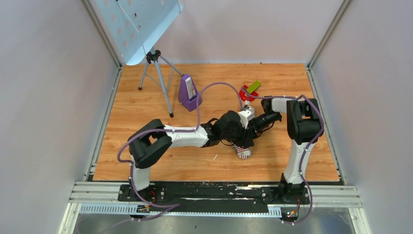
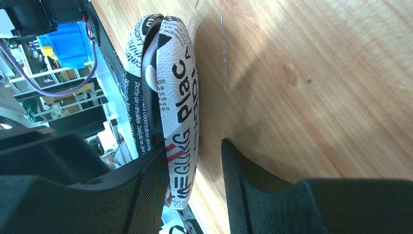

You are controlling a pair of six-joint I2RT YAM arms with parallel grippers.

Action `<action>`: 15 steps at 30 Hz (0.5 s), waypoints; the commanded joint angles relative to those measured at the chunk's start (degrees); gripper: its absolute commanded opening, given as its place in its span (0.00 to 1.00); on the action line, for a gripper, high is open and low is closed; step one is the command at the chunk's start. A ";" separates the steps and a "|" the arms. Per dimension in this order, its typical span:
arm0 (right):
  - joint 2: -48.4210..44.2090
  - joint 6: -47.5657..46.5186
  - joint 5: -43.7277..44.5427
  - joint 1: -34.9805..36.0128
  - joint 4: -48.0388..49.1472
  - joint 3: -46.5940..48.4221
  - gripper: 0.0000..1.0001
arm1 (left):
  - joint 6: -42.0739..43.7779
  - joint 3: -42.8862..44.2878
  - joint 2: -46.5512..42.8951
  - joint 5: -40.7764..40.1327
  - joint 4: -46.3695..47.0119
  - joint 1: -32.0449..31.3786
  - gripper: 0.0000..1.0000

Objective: Organize the sunglasses
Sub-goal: Close the sunglasses case at the center of the board.

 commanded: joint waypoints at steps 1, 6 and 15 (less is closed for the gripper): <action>2.20 -0.97 1.52 -1.16 -0.79 0.60 0.47 | 2.38 3.37 4.39 0.03 -3.63 -0.99 0.38; 2.65 -0.69 1.32 -1.44 -0.90 1.01 0.47 | 2.64 7.29 9.39 -2.41 -10.72 -1.10 0.38; 1.75 -0.66 1.93 -7.92 -1.46 2.32 0.48 | 2.97 11.20 14.14 -4.96 -21.82 -1.06 0.31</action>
